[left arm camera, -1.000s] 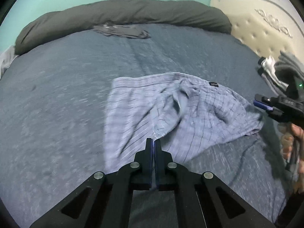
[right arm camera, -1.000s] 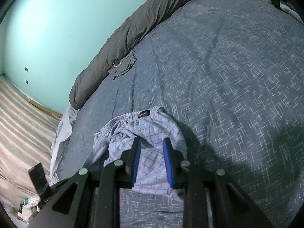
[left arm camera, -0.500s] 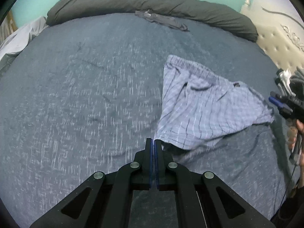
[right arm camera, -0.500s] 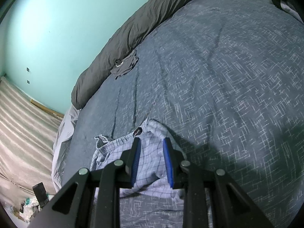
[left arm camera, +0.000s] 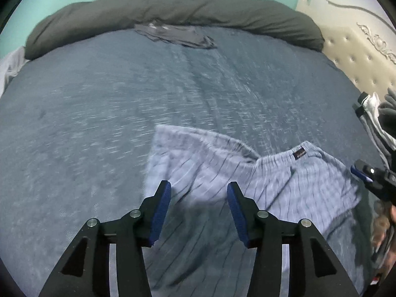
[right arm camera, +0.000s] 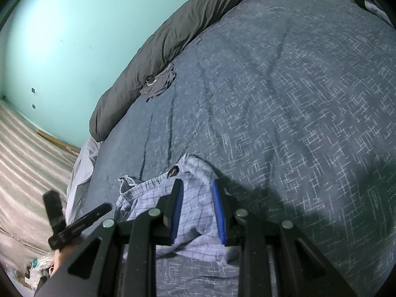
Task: Fold clothes
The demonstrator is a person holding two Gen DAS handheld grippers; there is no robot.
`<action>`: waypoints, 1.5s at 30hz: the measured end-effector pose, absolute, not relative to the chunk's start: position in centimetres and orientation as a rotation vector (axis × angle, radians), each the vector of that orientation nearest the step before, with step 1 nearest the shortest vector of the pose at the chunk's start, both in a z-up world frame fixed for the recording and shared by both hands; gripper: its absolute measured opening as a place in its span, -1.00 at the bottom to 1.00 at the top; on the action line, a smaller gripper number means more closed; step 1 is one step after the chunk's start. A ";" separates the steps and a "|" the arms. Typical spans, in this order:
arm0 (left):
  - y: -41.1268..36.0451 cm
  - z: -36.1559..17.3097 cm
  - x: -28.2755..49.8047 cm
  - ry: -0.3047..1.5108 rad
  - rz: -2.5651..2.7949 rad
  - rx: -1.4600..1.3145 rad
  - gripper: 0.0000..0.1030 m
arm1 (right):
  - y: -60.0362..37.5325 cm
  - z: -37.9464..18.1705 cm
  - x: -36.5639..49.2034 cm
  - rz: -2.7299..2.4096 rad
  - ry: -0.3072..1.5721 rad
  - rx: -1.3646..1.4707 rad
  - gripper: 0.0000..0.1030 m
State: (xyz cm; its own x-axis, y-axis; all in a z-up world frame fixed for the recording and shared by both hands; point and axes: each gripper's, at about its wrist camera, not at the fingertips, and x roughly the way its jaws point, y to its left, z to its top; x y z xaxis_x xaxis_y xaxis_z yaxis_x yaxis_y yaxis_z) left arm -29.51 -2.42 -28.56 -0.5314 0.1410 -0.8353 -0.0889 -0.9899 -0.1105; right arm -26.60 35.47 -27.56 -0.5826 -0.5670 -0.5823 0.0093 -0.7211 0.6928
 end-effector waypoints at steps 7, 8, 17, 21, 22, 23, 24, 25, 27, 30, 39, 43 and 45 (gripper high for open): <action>0.3 -29.0 -31.5 -0.013 2.603 -1.425 0.00 | 36.1 -28.0 -26.9 -2.345 -0.954 1.201 -0.55; 0.5 -29.1 -31.6 -0.004 2.593 -1.431 -0.01 | 36.0 -28.0 -26.9 -2.344 -0.953 1.201 -0.55; 0.5 -29.7 -31.6 0.036 2.567 -1.430 -0.85 | 35.8 -28.0 -27.1 -2.339 -0.955 1.201 -0.55; -2.0 -27.3 -30.4 -0.046 2.644 -1.357 -0.86 | 35.5 -28.0 -27.4 -2.331 -0.961 1.196 -0.55; -2.9 -26.6 -29.9 -0.070 2.663 -1.341 -0.86 | 35.4 -28.0 -27.6 -2.329 -0.962 1.194 -0.55; -3.8 -26.0 -29.3 -0.084 2.679 -1.328 -0.86 | 35.2 -28.0 -27.7 -2.327 -0.961 1.193 -0.55; -4.5 -25.7 -28.7 -0.090 2.688 -1.323 -0.86 | 34.9 -27.9 -27.8 -2.323 -0.956 1.193 -0.55; -5.1 -25.4 -28.1 -0.095 2.696 -1.318 -0.86 | 34.5 -27.9 -28.0 -2.319 -0.946 1.196 -0.55; -6.2 -25.4 -27.0 -0.097 2.699 -1.322 -0.86 | 33.9 -27.9 -28.2 -2.316 -0.928 1.200 -0.55; -7.8 -25.4 -25.1 -0.123 2.718 -1.315 -0.86 | 32.5 -27.7 -28.6 -2.316 -0.892 1.202 -0.55; -8.7 -28.3 -22.2 -0.322 2.742 -1.236 -0.86 | 28.6 -28.3 -29.8 -2.319 -0.742 1.240 -0.38; -8.3 -29.4 -21.8 -0.341 2.732 -1.218 -0.86 | 27.8 -28.9 -30.1 -2.333 -0.678 1.262 -0.36; -8.1 -29.7 -21.9 -0.352 2.726 -1.207 -0.86 | 27.7 -29.3 -30.4 -2.343 -0.658 1.271 -0.36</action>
